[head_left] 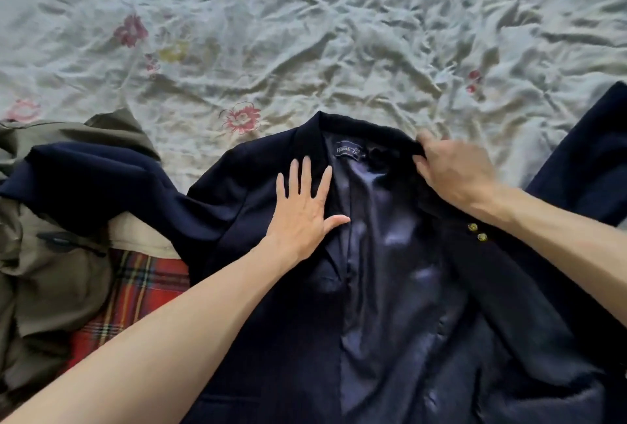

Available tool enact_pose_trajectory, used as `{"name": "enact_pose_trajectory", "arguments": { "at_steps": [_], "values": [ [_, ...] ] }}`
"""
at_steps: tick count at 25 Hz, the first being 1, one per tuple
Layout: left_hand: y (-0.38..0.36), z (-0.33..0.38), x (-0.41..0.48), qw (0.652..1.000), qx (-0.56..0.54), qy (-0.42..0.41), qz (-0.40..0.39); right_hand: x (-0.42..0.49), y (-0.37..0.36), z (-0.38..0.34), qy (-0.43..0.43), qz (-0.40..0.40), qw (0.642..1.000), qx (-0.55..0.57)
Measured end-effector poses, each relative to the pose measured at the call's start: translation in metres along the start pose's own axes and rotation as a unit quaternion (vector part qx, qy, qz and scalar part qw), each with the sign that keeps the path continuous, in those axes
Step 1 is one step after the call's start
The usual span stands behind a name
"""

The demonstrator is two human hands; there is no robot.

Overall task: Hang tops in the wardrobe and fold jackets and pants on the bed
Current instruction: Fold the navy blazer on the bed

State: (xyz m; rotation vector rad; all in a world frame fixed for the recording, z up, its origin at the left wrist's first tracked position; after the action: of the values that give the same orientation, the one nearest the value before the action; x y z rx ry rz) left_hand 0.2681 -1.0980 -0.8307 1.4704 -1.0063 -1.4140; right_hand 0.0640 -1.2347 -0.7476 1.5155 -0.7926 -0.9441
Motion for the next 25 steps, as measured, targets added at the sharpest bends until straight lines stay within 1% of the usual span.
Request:
{"name": "enact_pose_trajectory", "arguments": {
  "at_steps": [1, 2, 3, 4, 5, 6, 7, 9, 10, 11, 12, 13, 15, 16, 17, 18, 19, 20, 21, 22, 23, 24, 25],
  "values": [
    [-0.001, 0.002, 0.002, 1.0, 0.015, 0.006, 0.004, 0.014, 0.011, 0.006, -0.029, 0.055, 0.997, 0.041],
    [-0.003, 0.003, 0.004, 1.0, 0.02, 0.016, 0.007, 0.028, 0.018, 0.013, -0.063, 0.09, 0.99, 0.09],
    [-0.004, 0.003, 0.003, 0.999, 0.019, 0.026, 0.007, 0.036, 0.019, 0.017, -0.082, 0.078, 0.985, 0.13],
    [-0.004, 0.004, 0.002, 0.999, 0.013, 0.032, 0.011, 0.036, 0.014, 0.017, -0.078, 0.044, 0.983, 0.159],
    [-0.001, 0.005, 0.0, 0.999, 0.004, 0.033, 0.024, 0.024, 0.003, 0.018, -0.065, 0.009, 0.983, 0.173],
    [0.003, 0.009, -0.004, 0.999, 0.0, 0.016, 0.049, 0.003, -0.007, 0.023, -0.065, -0.003, 0.981, 0.18],
    [0.009, 0.016, -0.008, 0.996, -0.006, -0.022, 0.083, -0.025, -0.014, 0.034, -0.085, 0.006, 0.98, 0.181],
    [0.014, 0.04, -0.02, 0.982, -0.017, -0.137, 0.133, -0.088, -0.024, 0.067, -0.141, 0.031, 0.975, 0.17],
    [0.012, 0.054, -0.024, 0.975, -0.007, -0.187, 0.121, -0.116, -0.026, 0.085, -0.158, 0.037, 0.979, 0.126],
    [0.008, 0.067, -0.025, 0.973, 0.011, -0.214, 0.089, -0.135, -0.031, 0.102, -0.165, 0.029, 0.983, 0.069],
    [0.003, 0.075, -0.024, 0.976, 0.028, -0.212, 0.051, -0.144, -0.034, 0.115, -0.171, 0.012, 0.984, 0.039],
    [-0.003, 0.077, -0.02, 0.98, 0.046, -0.194, 0.021, -0.144, -0.035, 0.124, -0.187, -0.018, 0.981, 0.05],
    [-0.006, 0.076, -0.013, 0.984, 0.071, -0.161, -0.019, -0.134, -0.026, 0.13, -0.232, -0.058, 0.962, 0.135],
    [-0.004, 0.077, -0.012, 0.985, 0.063, -0.156, -0.03, -0.13, -0.014, 0.129, -0.241, -0.057, 0.959, 0.137],
    [0.003, 0.079, -0.014, 0.989, 0.023, -0.142, -0.023, -0.13, 0.001, 0.123, -0.238, -0.038, 0.964, 0.107],
    [0.018, 0.085, -0.02, 0.99, -0.08, -0.119, 0.007, -0.135, 0.02, 0.11, -0.218, 0.009, 0.973, 0.077],
    [0.038, 0.091, -0.025, 0.966, -0.243, -0.075, 0.043, -0.145, 0.037, 0.088, -0.187, 0.072, 0.977, 0.073],
    [0.055, 0.095, -0.029, 0.897, -0.442, 0.003, 0.031, -0.157, 0.051, 0.058, -0.148, 0.119, 0.977, 0.099],
    [0.066, 0.105, -0.031, 0.781, -0.618, 0.077, -0.05, -0.168, 0.057, 0.026, -0.104, 0.141, 0.974, 0.141],
    [0.071, 0.116, -0.031, 0.668, -0.718, 0.147, -0.131, -0.177, 0.055, -0.004, -0.057, 0.138, 0.971, 0.188],
    [0.071, 0.121, -0.031, 0.621, -0.741, 0.185, -0.174, -0.185, 0.045, -0.03, -0.025, 0.118, 0.966, 0.228],
    [0.069, 0.121, -0.027, 0.649, -0.714, 0.195, -0.178, -0.19, 0.034, -0.049, -0.016, 0.097, 0.962, 0.256],
    [0.069, 0.118, -0.025, 0.709, -0.661, 0.198, -0.149, -0.195, 0.02, -0.059, -0.029, 0.076, 0.959, 0.27]
  ]
}}
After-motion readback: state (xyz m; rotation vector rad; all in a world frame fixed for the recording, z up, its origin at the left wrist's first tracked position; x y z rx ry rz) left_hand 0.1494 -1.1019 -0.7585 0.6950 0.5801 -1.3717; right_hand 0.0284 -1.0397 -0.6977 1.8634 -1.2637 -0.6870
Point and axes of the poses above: each hand's wrist, its own x-axis towards the middle knuckle, its own y-axis out of the back of the hand, z = x × y, the point moved 4 cm from there along x, towards the middle knuckle, and after that the axes turned 2 degrees about -x, right-handed, at the moved point
